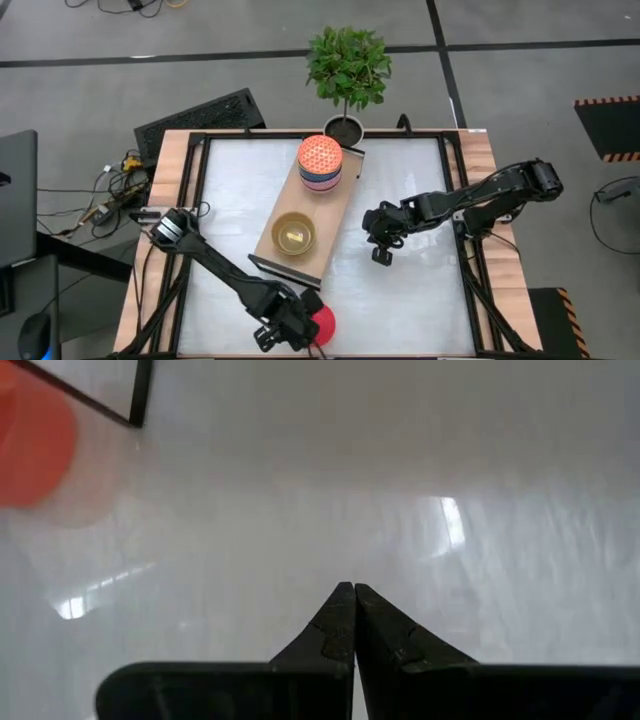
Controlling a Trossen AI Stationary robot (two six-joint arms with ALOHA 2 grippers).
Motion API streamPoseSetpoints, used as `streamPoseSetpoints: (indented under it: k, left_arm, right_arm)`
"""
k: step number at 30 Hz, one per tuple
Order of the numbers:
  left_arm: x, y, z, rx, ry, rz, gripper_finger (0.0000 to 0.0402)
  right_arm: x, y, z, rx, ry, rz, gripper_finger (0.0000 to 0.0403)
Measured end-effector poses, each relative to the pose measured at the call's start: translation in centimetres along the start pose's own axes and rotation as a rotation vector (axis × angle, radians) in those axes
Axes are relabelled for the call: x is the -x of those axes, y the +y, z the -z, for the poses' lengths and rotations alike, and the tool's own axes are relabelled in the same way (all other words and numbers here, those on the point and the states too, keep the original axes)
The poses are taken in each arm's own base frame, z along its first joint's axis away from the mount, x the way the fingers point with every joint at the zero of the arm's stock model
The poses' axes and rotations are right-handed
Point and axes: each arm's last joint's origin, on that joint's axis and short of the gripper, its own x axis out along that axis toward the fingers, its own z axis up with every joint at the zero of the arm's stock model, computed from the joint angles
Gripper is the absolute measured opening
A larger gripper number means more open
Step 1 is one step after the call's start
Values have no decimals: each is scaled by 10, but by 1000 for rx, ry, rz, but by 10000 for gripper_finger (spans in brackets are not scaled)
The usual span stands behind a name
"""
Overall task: Place and stack bowls onto a shelf
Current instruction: Stack the orange bowl on top of the yellow bowl on the shelf
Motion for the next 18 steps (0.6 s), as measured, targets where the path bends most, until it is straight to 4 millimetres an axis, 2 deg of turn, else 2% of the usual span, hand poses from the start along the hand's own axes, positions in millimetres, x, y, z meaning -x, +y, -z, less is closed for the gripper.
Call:
streamPoseSetpoints:
  k: [3, 11, 15, 18]
  left_arm:
    - [-8, 0, 0, -23, 0, 14, 172]
    - [-8, 3, -10, -38, -101, -14, 171]
    - [-24, 2, -5, -38, -80, -1, 171]
    - [-29, -3, -4, -44, -67, 7, 171]
  right_arm:
    - [0, 2, 2, 10, 13, 1, 25]
    - [0, 5, 4, 22, 16, -4, 25]
    - [0, 5, 4, 22, 15, -5, 25]
    - [0, 6, 5, 27, 20, -5, 25]
